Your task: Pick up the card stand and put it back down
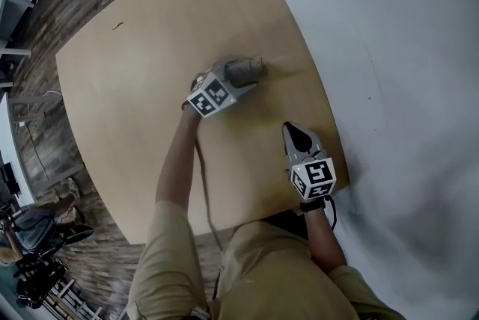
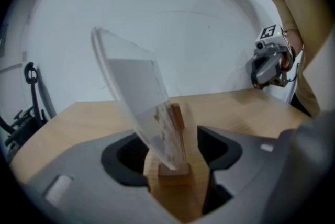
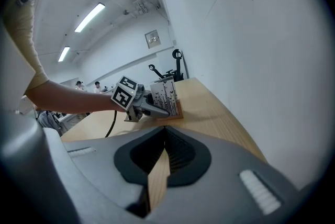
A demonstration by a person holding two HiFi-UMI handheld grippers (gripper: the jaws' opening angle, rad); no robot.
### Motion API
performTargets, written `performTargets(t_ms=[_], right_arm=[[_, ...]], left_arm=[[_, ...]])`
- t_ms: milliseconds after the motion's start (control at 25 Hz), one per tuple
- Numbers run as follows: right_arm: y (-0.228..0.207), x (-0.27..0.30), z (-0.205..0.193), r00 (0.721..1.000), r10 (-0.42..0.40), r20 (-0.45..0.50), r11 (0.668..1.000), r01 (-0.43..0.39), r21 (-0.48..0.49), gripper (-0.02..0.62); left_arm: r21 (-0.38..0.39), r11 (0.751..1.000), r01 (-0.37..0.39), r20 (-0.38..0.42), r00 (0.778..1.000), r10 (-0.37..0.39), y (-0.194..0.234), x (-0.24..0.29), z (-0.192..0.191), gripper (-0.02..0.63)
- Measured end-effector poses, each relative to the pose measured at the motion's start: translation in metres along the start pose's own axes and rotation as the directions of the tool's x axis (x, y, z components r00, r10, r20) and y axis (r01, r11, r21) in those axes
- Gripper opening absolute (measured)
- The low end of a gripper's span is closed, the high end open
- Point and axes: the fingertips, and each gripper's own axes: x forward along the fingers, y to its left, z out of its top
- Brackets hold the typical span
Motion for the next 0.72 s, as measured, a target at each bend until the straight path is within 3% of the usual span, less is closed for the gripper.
performTargets(t_ms=[120, 240, 320, 480, 600, 720], right_arm=[[0.008, -0.008, 0.003, 1.000, -0.002, 0.019, 1.000, 0.002, 0.004, 0.005], [0.018, -0.025, 0.008, 0.999, 0.002, 0.044, 1.000, -0.002, 0.010, 0.005], [0.025, -0.043, 0.014, 0.998, 0.005, 0.067, 1.000, -0.006, 0.004, 0.005], [0.042, -0.088, 0.029, 0.993, 0.005, 0.120, 1.000, -0.003, -0.015, 0.005], [0.060, -0.130, 0.027, 0.991, -0.026, 0.133, 1.000, 0.028, -0.008, 0.005], [0.082, -0.166, 0.015, 0.986, -0.021, 0.163, 1.000, 0.022, -0.006, 0.005]], left_arm=[[-0.020, 0.996, -0.089, -0.013, 0.996, 0.088, -0.002, -0.012, -0.001, 0.312], [-0.095, 0.974, -0.204, -0.021, 0.979, 0.203, -0.011, -0.033, 0.000, 0.351], [-0.167, 0.940, -0.298, -0.046, 0.955, 0.294, -0.020, -0.053, -0.002, 0.377], [-0.278, 0.839, -0.467, -0.073, 0.882, 0.466, -0.057, -0.104, 0.010, 0.379], [-0.335, 0.800, -0.498, -0.035, 0.855, 0.517, -0.113, -0.138, 0.041, 0.327], [-0.376, 0.766, -0.522, 0.024, 0.820, 0.571, -0.172, -0.164, 0.072, 0.233]])
